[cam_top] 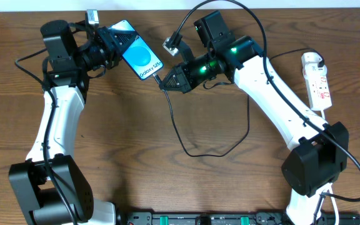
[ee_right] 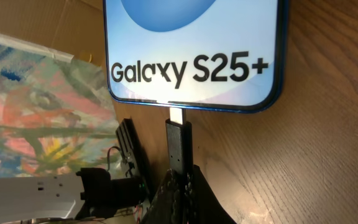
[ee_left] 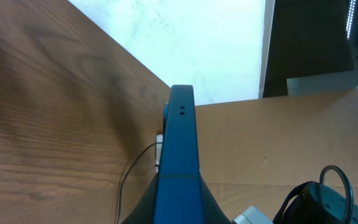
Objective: Plug charger to phone and switch on socket
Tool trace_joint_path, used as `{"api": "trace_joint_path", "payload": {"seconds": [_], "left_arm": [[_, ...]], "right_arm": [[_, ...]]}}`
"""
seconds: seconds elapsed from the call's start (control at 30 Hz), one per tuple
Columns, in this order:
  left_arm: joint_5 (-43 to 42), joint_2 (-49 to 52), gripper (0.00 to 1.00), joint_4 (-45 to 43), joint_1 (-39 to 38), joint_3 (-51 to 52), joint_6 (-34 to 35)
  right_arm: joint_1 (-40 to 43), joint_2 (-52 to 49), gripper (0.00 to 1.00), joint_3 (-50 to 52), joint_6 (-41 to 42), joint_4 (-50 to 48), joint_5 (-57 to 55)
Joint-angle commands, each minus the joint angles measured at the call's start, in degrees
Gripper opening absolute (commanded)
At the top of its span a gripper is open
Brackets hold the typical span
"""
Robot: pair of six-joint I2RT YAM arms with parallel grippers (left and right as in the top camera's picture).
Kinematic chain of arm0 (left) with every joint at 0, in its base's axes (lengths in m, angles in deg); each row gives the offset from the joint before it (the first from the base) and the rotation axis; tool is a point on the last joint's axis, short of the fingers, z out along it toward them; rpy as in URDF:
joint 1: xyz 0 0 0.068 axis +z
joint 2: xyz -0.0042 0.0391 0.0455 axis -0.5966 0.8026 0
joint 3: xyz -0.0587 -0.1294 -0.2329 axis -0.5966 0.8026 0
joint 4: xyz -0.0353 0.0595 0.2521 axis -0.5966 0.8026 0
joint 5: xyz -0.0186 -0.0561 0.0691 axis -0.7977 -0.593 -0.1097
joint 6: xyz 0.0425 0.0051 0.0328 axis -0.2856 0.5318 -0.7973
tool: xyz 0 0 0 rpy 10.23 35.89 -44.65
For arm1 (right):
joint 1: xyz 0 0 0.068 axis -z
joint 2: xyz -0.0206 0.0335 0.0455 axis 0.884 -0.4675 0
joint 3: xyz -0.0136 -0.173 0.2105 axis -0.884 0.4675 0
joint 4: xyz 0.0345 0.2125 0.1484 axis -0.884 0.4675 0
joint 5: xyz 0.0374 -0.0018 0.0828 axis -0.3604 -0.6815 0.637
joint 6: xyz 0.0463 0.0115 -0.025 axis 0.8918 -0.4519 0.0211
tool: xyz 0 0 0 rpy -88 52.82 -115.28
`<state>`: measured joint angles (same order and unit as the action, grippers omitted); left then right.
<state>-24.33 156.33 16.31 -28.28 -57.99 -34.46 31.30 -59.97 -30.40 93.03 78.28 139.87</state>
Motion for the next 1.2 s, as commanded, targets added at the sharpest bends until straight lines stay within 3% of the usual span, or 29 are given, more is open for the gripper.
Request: {"api": "trace_joint_path", "payload": {"seconds": [0.0, 1.17], "left_arm": [[-4.42, 0.04, 0.07, 0.17, -1.09, -1.09, -1.68], [-4.63, 0.04, 0.07, 0.2, -1.09, -1.09, -2.71]], "right_arm": [[0.87, 0.0, 0.01, -0.39, 0.04, -0.79, 0.11], [1.18, 0.0, 0.01, -0.39, 0.04, -0.37, 0.15]]}}
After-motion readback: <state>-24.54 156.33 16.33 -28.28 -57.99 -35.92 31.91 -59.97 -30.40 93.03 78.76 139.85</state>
